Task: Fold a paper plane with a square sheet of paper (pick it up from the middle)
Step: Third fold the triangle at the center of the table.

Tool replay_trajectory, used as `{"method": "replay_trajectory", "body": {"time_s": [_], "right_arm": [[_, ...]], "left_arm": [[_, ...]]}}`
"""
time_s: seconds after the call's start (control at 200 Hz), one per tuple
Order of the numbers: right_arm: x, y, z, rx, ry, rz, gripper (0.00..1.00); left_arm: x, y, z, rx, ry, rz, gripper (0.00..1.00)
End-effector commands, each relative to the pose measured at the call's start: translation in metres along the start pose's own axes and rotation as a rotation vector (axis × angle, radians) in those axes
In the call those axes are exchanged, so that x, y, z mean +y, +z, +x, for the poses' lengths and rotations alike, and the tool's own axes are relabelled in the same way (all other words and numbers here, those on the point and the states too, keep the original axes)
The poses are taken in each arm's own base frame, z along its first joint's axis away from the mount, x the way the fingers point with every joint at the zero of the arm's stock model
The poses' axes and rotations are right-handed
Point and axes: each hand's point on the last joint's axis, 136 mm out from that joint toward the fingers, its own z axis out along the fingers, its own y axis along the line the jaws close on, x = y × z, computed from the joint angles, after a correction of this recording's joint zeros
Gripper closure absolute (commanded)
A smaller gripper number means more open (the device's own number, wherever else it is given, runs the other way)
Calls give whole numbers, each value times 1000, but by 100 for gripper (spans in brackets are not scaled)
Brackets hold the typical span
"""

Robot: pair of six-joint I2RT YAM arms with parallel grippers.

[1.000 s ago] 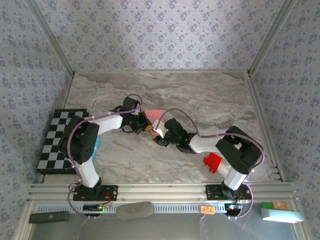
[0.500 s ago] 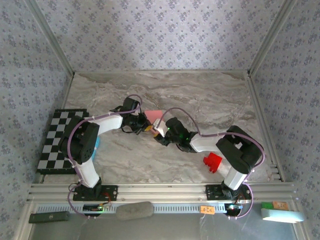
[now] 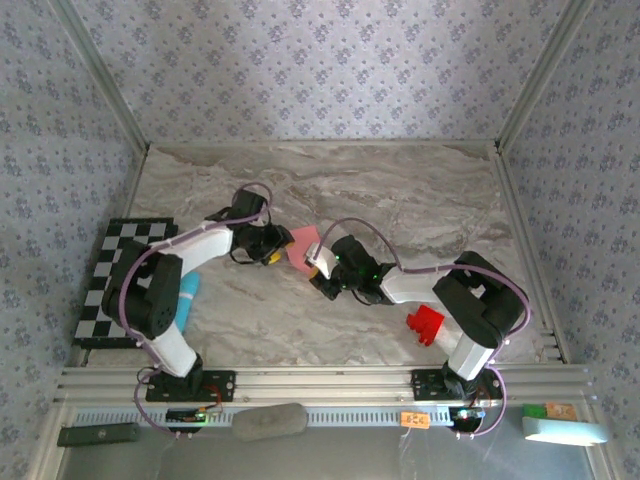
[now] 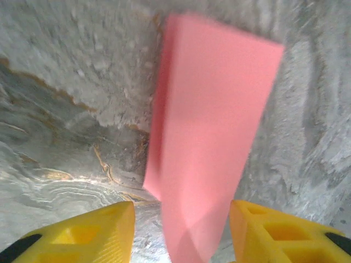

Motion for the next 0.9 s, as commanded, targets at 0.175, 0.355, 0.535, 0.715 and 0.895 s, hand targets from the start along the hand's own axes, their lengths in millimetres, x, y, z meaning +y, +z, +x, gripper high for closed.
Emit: {"method": "replay_trajectory", "body": {"time_s": [0.175, 0.355, 0.535, 0.715, 0.895], "right_arm": [[18, -7, -3, 22, 143, -108, 92], [19, -6, -1, 31, 191, -115, 92], [18, -4, 3, 44, 218, -113, 93], [14, -1, 5, 52, 253, -104, 94], [3, 2, 5, 68, 312, -89, 94]], "left_arm": [[-36, 8, -2, 30, 109, 88, 63], [-33, 32, 3, 81, 130, 29, 71], [-20, 47, 3, 108, 141, -52, 77], [-6, 56, 6, 127, 152, -124, 83], [5, 64, 11, 161, 169, -172, 91]]}}
